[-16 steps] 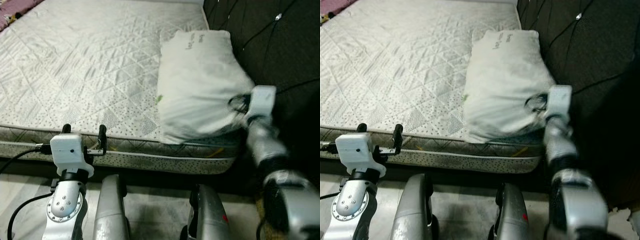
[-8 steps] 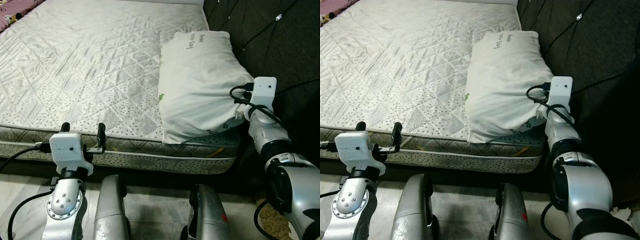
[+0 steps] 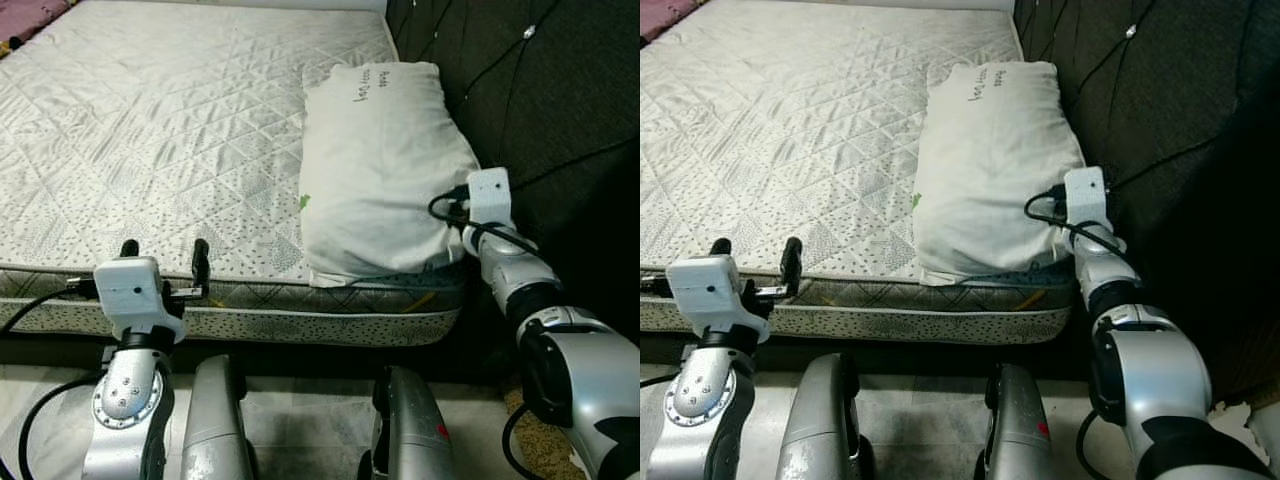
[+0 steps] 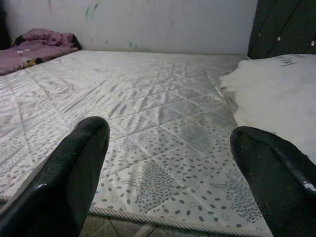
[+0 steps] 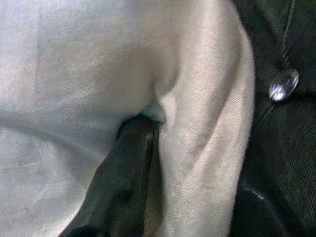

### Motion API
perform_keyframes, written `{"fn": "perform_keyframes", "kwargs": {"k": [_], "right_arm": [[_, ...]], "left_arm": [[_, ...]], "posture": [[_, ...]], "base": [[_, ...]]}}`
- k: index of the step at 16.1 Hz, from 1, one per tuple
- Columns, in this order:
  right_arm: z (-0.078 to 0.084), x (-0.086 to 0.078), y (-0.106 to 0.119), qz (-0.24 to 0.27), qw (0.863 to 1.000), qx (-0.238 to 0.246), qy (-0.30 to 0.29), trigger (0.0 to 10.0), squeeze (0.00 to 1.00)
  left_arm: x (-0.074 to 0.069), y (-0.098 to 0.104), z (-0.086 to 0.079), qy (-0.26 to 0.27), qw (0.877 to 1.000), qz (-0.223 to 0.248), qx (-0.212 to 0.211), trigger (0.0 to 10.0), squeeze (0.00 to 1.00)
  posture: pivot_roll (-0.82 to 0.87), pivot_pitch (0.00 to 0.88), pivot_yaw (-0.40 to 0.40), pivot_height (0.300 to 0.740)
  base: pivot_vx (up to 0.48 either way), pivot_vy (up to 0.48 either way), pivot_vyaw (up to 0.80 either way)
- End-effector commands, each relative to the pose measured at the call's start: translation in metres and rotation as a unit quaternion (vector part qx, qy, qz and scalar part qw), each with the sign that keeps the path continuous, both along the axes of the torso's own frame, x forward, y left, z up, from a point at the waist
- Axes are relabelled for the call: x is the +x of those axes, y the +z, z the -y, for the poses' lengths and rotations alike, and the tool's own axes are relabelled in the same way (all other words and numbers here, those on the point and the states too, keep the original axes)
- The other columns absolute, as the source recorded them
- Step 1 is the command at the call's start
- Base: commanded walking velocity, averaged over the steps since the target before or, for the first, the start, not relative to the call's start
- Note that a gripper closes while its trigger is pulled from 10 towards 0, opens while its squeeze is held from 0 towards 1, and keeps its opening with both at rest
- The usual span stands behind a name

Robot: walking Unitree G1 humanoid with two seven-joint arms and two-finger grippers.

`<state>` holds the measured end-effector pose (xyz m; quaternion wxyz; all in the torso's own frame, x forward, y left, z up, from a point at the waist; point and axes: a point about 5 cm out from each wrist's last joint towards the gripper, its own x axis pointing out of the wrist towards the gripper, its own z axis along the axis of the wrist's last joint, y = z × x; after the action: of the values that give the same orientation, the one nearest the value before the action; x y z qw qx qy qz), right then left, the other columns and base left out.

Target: Clean up the room

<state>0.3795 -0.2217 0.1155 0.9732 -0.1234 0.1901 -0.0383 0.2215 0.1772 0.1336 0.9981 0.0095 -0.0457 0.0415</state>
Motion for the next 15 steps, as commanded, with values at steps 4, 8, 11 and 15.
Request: {"fn": "perform_keyframes", "kwargs": {"k": [4, 8, 11, 15], "right_arm": [[0.012, -0.017, -0.028, -0.075, 0.996, 0.041, -0.04, 10.0, 1.0], [0.024, -0.026, -0.036, -0.063, 0.993, 0.049, -0.082, 10.0, 1.0], [0.027, -0.016, -0.009, 0.053, 0.994, 0.047, -0.089, 10.0, 1.0], [0.023, -0.027, -0.014, 0.09, 0.992, 0.04, -0.085, 10.0, 1.0]], "left_arm": [[0.001, -0.004, 0.001, 0.001, 1.0, -0.004, 0.009, 10.0, 0.0], [0.001, -0.007, 0.003, 0.001, 1.0, -0.007, 0.012, 10.0, 0.0], [0.004, -0.007, -0.001, 0.005, 1.0, -0.007, 0.014, 10.0, 0.0], [0.008, -0.007, -0.003, 0.012, 1.0, -0.005, 0.018, 10.0, 0.0]], "posture": [[0.04, 0.0, -0.052, 0.554], [0.03, 0.0, -0.054, 0.554], [0.03, 0.0, -0.055, 0.554], [0.02, 0.0, -0.056, 0.554]], "base": [[0.0, 0.0, 0.0], [0.0, 0.0, 0.0], [0.0, 0.0, 0.0], [0.0, 0.0, 0.0]]}}
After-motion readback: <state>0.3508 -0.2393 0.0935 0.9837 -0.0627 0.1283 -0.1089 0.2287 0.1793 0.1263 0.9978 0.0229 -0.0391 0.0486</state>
